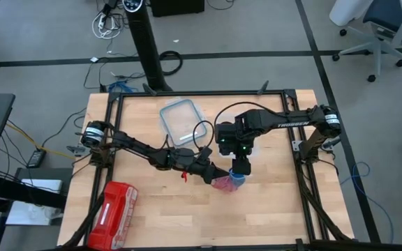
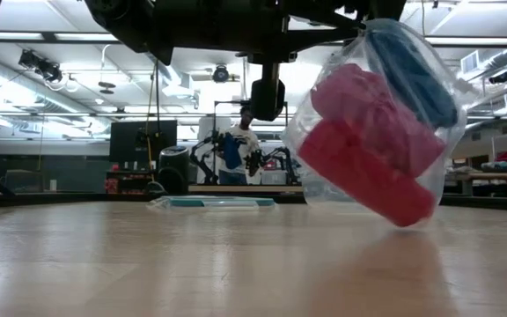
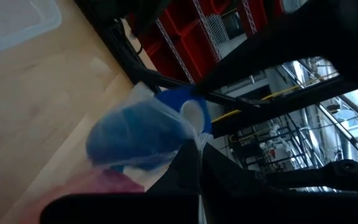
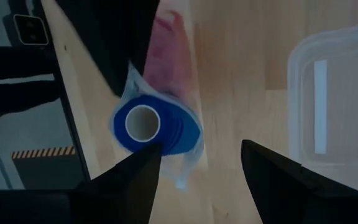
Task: Roll bandage
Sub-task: Put the blue bandage into the transparent zip bag
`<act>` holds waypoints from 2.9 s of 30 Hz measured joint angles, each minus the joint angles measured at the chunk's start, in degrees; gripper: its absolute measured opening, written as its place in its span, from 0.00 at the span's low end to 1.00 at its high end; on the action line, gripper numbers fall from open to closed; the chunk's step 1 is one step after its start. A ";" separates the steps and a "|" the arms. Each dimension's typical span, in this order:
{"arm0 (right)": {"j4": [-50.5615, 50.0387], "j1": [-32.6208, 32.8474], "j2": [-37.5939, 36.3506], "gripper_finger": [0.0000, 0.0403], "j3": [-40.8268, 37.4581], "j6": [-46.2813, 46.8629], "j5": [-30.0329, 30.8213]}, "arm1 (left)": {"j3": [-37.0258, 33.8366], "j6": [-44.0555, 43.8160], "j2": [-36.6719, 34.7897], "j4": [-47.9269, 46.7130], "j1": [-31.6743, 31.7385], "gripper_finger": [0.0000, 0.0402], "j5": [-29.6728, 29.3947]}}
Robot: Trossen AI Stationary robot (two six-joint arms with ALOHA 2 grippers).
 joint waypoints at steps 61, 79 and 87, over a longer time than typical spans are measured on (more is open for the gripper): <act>-1.32 -4.43 -8.28 0.56 -8.64 4.26 3.98 | 0.02 -0.46 0.02 1.45 1.87 0.01 -0.23; 9.62 -1.60 -8.39 0.56 -11.16 8.54 2.65 | 0.02 -0.68 0.02 1.24 1.76 0.01 -0.27; 13.72 -0.11 -8.33 0.56 -13.22 10.88 2.54 | 0.02 -0.68 -0.02 1.53 1.79 0.01 -0.80</act>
